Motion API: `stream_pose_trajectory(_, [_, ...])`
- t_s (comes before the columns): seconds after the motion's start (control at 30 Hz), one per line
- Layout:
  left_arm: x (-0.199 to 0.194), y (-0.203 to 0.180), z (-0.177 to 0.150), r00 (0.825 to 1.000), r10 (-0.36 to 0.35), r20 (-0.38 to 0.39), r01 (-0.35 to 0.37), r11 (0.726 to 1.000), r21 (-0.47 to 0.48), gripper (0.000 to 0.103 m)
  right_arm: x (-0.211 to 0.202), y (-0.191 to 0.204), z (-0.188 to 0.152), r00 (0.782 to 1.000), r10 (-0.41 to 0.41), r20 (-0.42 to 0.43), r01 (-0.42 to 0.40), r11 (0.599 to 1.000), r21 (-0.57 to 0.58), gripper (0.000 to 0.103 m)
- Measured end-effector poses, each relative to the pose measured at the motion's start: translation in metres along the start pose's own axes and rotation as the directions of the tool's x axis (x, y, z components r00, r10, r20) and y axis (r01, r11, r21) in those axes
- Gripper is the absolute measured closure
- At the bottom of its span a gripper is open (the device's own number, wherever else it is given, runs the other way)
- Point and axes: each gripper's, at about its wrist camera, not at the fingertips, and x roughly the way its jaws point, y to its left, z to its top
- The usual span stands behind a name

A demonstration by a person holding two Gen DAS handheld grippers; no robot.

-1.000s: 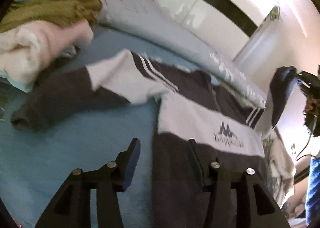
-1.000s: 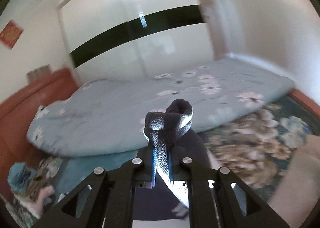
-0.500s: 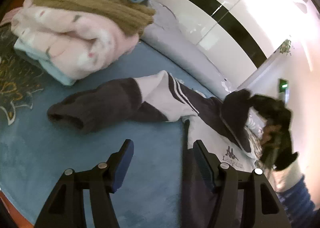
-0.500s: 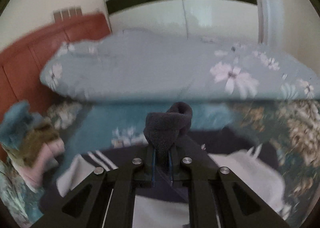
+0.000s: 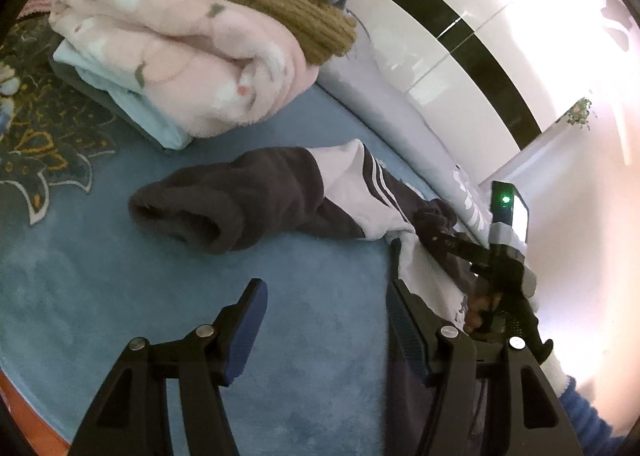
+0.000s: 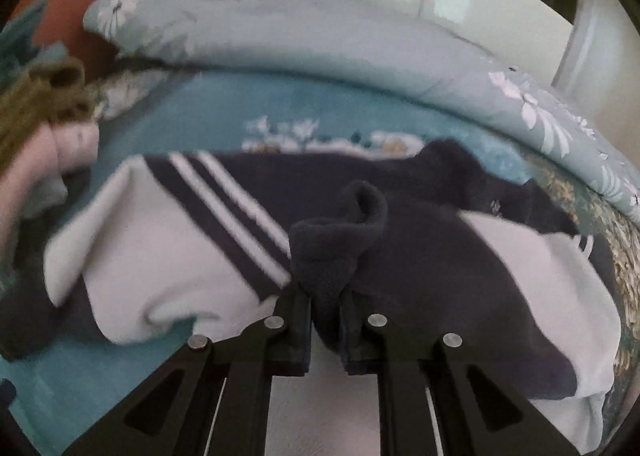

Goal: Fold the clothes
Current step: 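Fold the held sleeve across the jacket body with the right gripper and release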

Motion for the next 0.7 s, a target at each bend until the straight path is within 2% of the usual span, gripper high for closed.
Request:
stream_pose_trajectory(0.1, [0.001, 0.000, -0.002, 1.000, 0.008, -0.013, -0.008, 1.000, 0.003, 0.037, 0.004, 0.005, -0.007, 1.000, -0.002, -0.010, 0.002, 1.000, -0.016, 0.088])
stream_pose_trajectory(0.27, [0.008, -0.007, -0.002, 0.999, 0.012, -0.032, -0.012, 1.000, 0.012, 0.037, -0.006, 0.006, -0.007, 0.998, 0.068, -0.017, -0.069, 0.997, -0.037, 0.077])
stream_pose_trajectory(0.33, [0.015, -0.017, 0.002, 0.999, 0.013, -0.051, -0.011, 0.999, 0.037, 0.037, -0.011, 0.005, -0.007, 0.993, 0.116, -0.021, -0.116, 0.992, -0.040, 0.053])
stream_pose_trajectory(0.43, [0.027, -0.040, 0.009, 0.997, 0.006, -0.074, 0.002, 0.995, 0.102, 0.037, -0.034, -0.011, -0.004, 0.969, 0.246, -0.004, -0.246, 0.969, 0.000, 0.049])
stream_pose_trajectory(0.47, [0.033, -0.049, 0.011, 0.997, 0.002, -0.083, 0.008, 0.992, 0.124, 0.037, -0.041, -0.024, -0.007, 0.966, 0.258, 0.004, -0.258, 0.966, 0.026, 0.049])
stream_pose_trajectory(0.57, [0.057, -0.078, 0.022, 0.992, -0.019, -0.124, 0.042, 0.983, 0.181, 0.037, -0.056, -0.082, -0.029, 0.973, 0.227, 0.030, -0.229, 0.965, 0.131, 0.044])
stream_pose_trajectory(0.7, [0.107, -0.123, 0.037, 0.976, -0.067, -0.208, 0.115, 0.967, 0.227, 0.037, -0.078, -0.159, -0.058, 0.982, 0.181, 0.058, -0.190, 0.944, 0.269, 0.043])
